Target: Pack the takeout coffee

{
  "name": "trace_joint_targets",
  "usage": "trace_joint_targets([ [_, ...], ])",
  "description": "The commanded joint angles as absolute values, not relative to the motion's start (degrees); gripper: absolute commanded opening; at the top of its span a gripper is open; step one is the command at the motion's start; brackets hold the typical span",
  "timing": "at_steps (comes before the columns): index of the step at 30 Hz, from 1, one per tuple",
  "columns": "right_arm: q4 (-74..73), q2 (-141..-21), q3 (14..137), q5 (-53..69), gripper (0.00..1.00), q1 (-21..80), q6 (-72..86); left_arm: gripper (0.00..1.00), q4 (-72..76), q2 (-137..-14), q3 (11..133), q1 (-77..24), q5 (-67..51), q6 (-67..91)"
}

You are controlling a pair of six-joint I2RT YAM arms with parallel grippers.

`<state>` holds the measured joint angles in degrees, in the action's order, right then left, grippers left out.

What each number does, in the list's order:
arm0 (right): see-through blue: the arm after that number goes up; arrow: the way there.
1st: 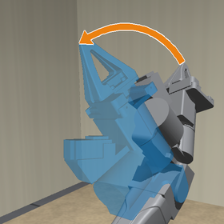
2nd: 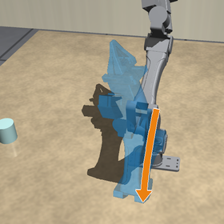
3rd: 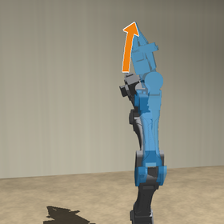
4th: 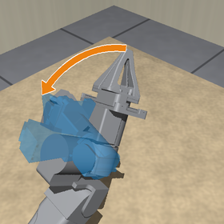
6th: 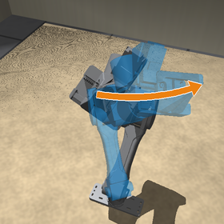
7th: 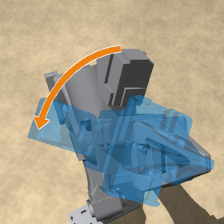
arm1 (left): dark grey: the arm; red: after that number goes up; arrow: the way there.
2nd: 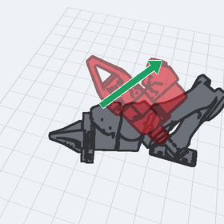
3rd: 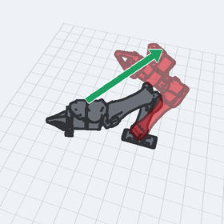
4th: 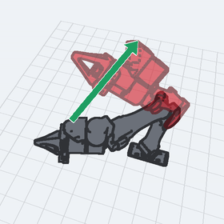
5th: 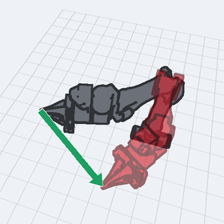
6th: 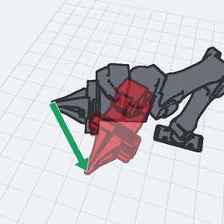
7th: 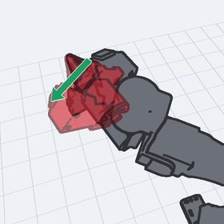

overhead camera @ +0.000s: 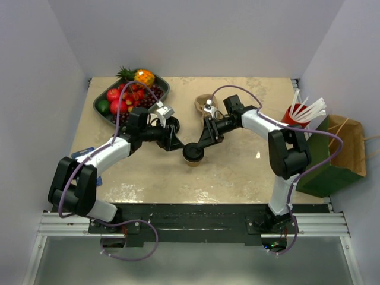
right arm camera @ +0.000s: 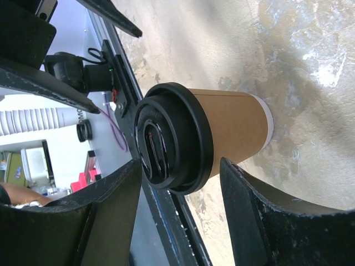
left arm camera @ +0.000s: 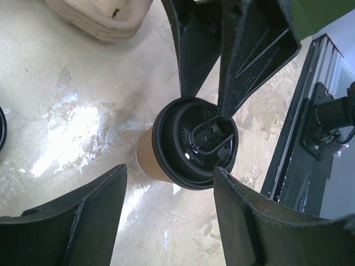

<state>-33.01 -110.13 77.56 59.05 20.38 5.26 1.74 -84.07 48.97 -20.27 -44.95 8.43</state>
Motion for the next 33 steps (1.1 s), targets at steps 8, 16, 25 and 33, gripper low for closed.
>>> trace_joint_targets([
  [8, -33.93, -108.63, 79.28, 57.48, 0.62, 21.97, 2.90, 0.67, -2.90, -88.24, 50.71, -20.13, -43.68, 7.12],
  [16, -33.49, -108.90, 78.93, 57.04, 0.62, 22.59, 3.25, 0.67, -2.72, -88.15, 49.40, -20.83, -43.33, 6.94],
  [25, -34.89, -110.39, 79.54, 52.83, 0.60, 23.47, 2.90, 0.67, -3.33, -89.65, 50.62, -21.88, -42.19, 8.18],
  [33, -35.25, -110.65, 78.14, 48.70, 0.58, 23.47, 2.37, 0.65, -9.84, -91.58, 51.15, -22.68, -37.18, 5.63],
])
